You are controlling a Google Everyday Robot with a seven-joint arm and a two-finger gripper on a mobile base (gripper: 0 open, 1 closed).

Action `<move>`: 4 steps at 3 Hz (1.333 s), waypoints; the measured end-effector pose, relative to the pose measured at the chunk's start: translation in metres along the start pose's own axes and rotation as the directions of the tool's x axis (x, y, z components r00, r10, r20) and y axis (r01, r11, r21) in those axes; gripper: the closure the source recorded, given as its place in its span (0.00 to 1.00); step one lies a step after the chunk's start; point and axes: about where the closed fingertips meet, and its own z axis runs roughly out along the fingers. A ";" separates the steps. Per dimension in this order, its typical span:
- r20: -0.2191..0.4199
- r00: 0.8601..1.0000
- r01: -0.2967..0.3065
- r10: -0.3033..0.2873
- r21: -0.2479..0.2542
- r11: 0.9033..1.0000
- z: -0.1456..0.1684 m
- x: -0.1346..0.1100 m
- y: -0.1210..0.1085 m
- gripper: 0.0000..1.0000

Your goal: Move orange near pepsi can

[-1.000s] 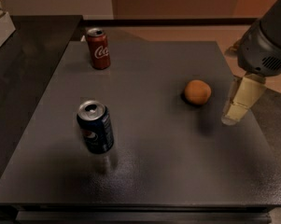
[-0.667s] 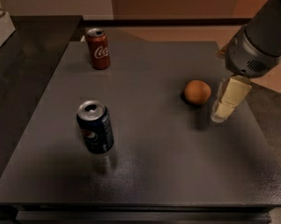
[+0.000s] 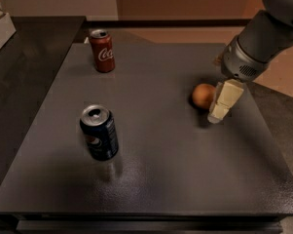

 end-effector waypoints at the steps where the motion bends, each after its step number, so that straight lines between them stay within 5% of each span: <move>1: 0.006 1.000 -0.004 0.004 -0.023 1.000 0.013 -0.001 -0.004 0.00; 4: 0.009 1.000 0.001 0.000 -0.060 0.998 0.019 -0.003 -0.005 0.64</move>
Offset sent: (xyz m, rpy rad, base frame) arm 0.0129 0.0058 -0.0214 0.0159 0.0586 0.0086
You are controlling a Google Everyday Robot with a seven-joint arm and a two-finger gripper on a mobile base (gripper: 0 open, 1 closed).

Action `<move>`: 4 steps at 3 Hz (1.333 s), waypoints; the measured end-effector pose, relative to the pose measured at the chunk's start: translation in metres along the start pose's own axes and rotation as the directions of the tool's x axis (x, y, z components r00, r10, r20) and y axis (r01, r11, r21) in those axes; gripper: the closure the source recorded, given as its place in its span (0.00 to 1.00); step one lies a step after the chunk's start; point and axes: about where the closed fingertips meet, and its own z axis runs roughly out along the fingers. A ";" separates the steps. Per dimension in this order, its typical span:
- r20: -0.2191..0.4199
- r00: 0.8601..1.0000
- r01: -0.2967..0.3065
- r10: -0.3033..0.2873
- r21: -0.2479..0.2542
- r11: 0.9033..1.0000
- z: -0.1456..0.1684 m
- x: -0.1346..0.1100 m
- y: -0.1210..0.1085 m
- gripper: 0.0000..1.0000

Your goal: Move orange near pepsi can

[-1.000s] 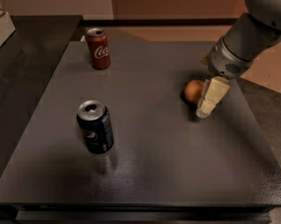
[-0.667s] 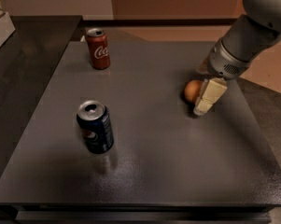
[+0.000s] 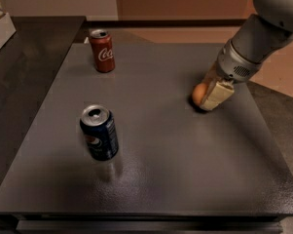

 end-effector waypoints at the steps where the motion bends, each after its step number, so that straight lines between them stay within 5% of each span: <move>1: 0.035 0.999 0.010 -0.010 -0.017 1.000 -0.008 -0.010 0.008 0.88; 2: 0.081 0.996 0.038 -0.034 -0.045 0.998 -0.017 -0.031 0.024 1.00; 4: 0.148 0.983 0.123 -0.107 -0.104 0.987 -0.017 -0.081 0.072 1.00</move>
Offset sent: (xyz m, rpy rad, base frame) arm -0.0425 0.0551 0.0461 0.1441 0.0271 0.1129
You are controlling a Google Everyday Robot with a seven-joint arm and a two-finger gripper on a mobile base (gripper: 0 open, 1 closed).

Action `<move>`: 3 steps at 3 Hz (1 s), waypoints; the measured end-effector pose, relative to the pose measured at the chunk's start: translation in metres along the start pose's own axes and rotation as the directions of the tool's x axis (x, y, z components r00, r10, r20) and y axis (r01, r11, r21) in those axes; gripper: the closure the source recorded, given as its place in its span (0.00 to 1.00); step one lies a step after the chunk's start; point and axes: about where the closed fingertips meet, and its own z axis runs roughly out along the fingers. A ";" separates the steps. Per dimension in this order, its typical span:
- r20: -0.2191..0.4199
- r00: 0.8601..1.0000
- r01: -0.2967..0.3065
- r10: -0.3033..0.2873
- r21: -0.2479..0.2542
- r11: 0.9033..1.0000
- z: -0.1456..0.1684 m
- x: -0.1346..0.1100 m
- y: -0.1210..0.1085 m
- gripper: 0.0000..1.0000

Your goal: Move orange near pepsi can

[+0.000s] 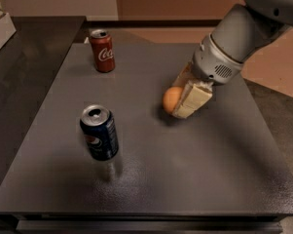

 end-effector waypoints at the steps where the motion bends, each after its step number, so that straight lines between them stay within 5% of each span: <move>1: 0.008 0.999 0.044 -0.044 -0.048 0.998 0.024 -0.022 0.029 1.00; 3: 0.014 0.998 0.068 -0.067 -0.087 0.994 0.051 -0.036 0.052 1.00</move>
Offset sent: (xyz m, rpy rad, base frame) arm -0.0588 0.0871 -0.0452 0.0395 0.0592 0.1146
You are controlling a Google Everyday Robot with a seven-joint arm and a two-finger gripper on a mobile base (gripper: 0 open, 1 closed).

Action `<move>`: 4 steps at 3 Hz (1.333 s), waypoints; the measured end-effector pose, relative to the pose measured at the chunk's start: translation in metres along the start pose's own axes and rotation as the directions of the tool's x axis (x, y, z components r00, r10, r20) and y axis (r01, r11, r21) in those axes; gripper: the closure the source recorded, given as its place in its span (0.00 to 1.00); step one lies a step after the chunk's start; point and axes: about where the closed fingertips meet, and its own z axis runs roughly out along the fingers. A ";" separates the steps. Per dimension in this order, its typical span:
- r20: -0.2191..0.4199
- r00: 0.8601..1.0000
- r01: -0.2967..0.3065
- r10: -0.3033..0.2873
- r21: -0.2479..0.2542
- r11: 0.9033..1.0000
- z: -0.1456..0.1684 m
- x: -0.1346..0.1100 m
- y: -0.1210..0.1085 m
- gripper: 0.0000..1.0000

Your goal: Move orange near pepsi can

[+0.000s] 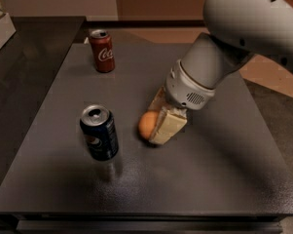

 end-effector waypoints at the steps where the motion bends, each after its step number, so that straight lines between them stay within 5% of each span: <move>1: 0.018 1.000 0.008 -0.008 -0.008 1.000 0.013 -0.013 0.003 1.00; 4: 0.019 1.000 0.024 -0.024 0.013 1.000 0.033 -0.020 0.000 0.38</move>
Offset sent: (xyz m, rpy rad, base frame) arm -0.0048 0.0418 -0.0194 0.0245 0.0108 0.0218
